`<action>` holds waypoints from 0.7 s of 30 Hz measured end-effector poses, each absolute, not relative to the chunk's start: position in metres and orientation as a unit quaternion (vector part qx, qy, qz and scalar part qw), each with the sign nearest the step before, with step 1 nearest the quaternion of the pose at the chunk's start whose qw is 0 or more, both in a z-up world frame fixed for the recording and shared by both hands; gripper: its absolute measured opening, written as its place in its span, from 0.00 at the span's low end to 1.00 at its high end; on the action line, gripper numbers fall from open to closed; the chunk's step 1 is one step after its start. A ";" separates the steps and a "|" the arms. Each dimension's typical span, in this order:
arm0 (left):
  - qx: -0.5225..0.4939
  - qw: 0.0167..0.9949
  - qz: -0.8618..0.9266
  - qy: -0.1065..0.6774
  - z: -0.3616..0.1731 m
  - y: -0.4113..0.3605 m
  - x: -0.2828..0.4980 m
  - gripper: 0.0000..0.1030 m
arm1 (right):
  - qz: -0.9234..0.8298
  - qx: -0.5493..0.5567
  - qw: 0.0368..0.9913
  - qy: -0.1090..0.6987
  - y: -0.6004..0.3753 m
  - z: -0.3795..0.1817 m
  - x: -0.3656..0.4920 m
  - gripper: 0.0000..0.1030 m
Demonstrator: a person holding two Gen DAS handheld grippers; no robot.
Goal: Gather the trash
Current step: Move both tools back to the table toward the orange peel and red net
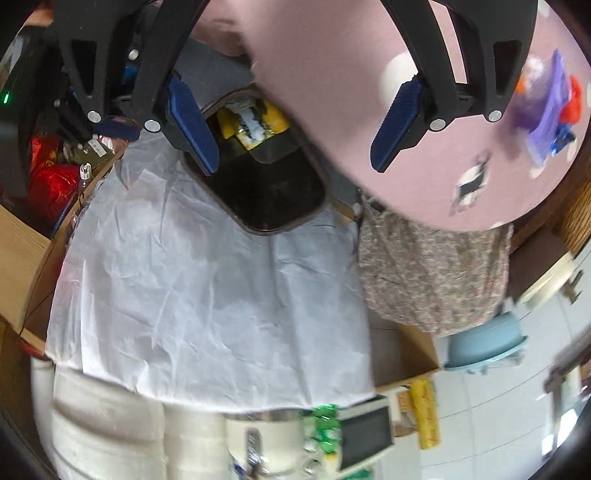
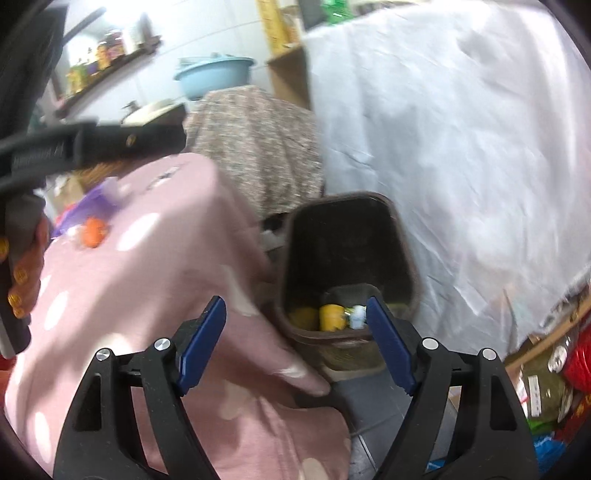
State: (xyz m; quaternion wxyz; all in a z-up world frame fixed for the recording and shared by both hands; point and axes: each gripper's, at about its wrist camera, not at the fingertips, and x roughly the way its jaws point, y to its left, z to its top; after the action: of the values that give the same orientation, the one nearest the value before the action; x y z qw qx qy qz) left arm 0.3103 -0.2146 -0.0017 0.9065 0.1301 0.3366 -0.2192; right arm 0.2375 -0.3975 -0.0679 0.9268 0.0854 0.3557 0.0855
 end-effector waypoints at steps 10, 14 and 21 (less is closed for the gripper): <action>0.068 0.939 -0.126 0.313 0.015 -0.078 0.277 0.82 | 0.196 0.035 0.917 0.345 -0.305 -0.032 0.249 0.76; 0.042 0.943 -0.078 0.322 0.011 -0.023 0.271 0.82 | 0.237 0.012 0.907 0.347 -0.261 -0.024 0.253 0.76; -0.006 0.944 -0.001 0.330 0.005 0.064 0.257 0.82 | 0.305 -0.030 0.873 0.379 -0.180 -0.024 0.278 0.76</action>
State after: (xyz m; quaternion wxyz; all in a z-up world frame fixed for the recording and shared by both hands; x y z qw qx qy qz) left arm 0.2568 0.0639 0.0047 0.9441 -0.0061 0.3295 -0.0011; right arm 0.2775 -0.1804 -0.0244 0.8729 -0.0304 0.3793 0.3052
